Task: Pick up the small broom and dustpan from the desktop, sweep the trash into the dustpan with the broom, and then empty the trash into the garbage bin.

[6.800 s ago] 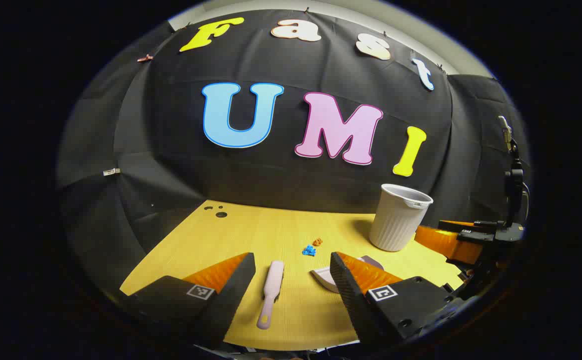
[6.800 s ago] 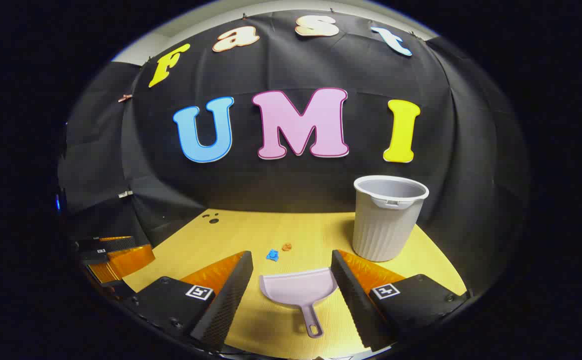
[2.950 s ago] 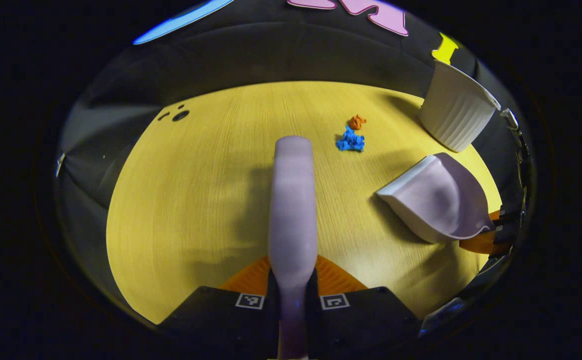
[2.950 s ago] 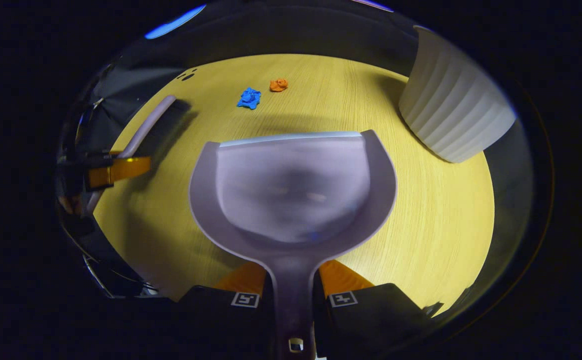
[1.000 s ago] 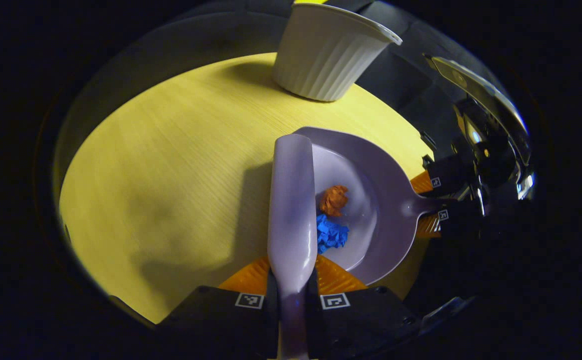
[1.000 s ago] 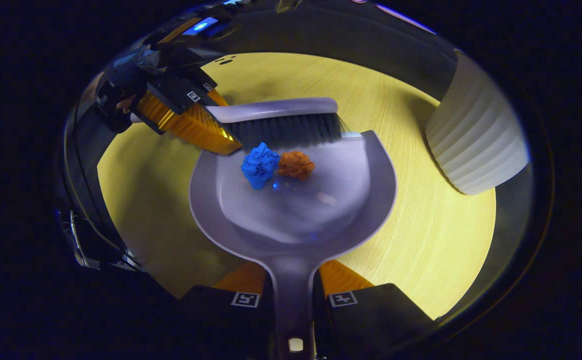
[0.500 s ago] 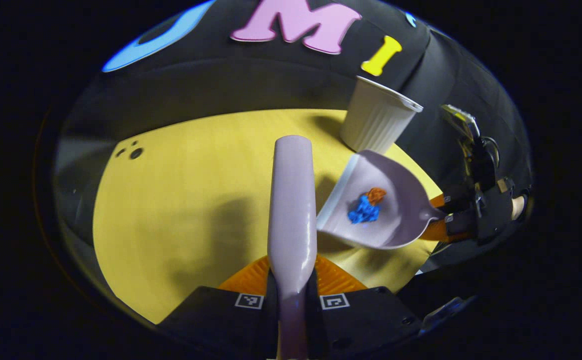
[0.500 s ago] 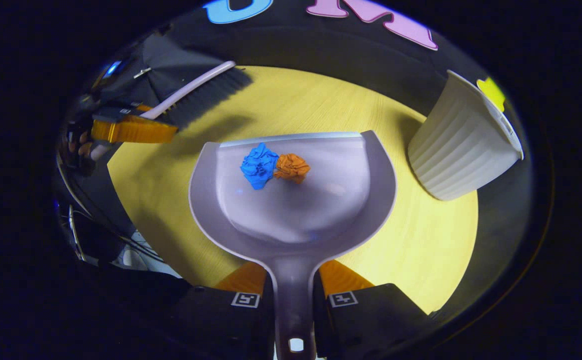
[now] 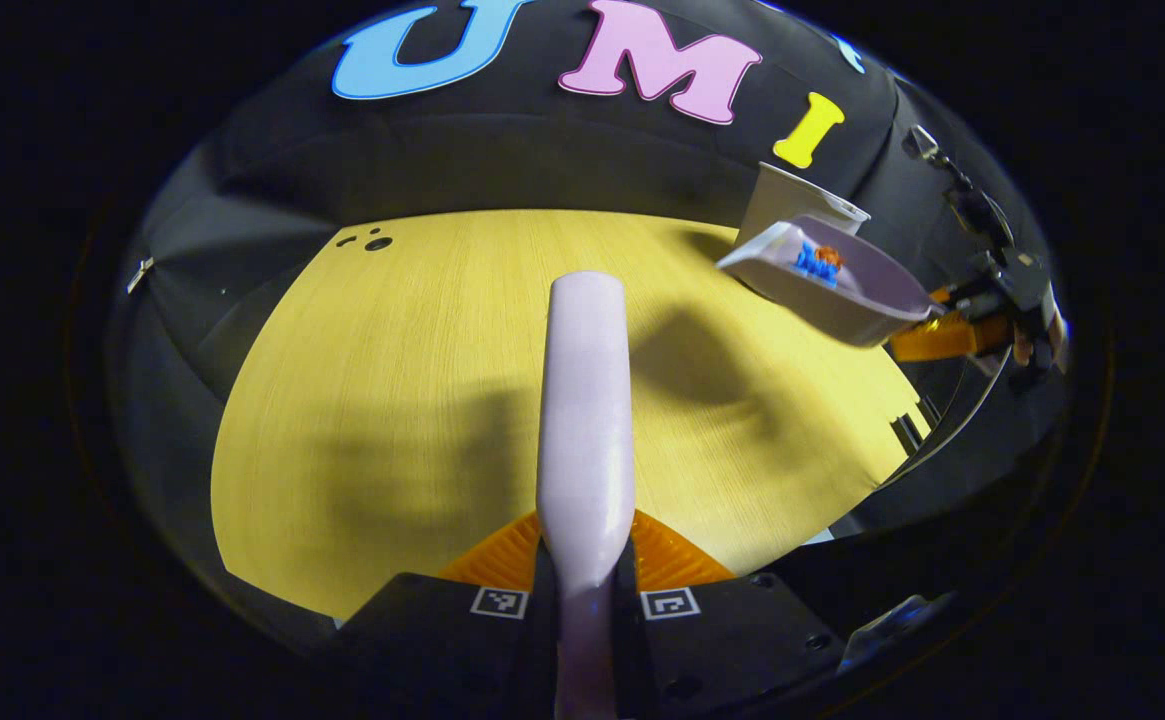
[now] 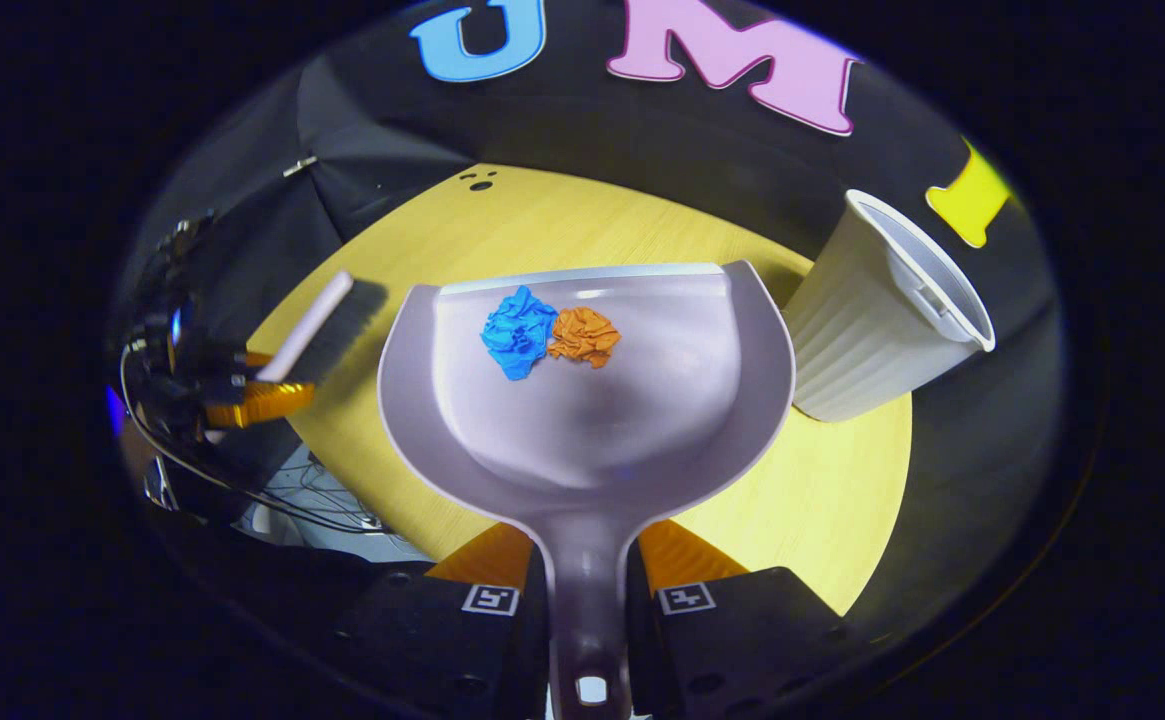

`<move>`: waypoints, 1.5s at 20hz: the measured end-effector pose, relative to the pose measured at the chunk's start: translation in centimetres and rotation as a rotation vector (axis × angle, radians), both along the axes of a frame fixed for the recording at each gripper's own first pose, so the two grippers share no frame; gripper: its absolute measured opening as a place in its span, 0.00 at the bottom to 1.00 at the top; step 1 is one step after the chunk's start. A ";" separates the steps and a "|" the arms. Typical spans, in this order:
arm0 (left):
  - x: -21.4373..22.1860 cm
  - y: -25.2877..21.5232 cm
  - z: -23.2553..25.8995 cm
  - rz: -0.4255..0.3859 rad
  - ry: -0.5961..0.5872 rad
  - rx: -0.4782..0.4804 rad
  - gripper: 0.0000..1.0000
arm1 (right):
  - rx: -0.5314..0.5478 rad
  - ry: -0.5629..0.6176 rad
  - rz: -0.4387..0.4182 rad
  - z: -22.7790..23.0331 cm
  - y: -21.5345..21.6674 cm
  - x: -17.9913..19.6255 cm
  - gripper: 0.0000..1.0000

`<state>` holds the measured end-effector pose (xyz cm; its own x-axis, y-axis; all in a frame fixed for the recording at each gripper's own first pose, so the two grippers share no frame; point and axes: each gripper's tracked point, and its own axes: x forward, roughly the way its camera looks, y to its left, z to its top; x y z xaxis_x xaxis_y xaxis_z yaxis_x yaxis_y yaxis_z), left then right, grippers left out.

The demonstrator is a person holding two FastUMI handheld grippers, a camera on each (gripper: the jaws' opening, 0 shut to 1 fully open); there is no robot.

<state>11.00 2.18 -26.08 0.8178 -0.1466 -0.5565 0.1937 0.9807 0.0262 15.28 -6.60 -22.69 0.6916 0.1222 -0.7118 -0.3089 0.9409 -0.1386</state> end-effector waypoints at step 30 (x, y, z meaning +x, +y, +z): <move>3.8 0.5 2.1 0.083 0.004 -0.032 0.28 | -0.372 -0.197 -0.422 -4.0 2.4 -1.1 0.35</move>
<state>14.80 2.72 -24.00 0.8256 -0.0959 -0.5560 0.1115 0.9937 -0.0058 14.14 -4.15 -26.74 0.7496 -0.4251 -0.5074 0.1461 0.8539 -0.4996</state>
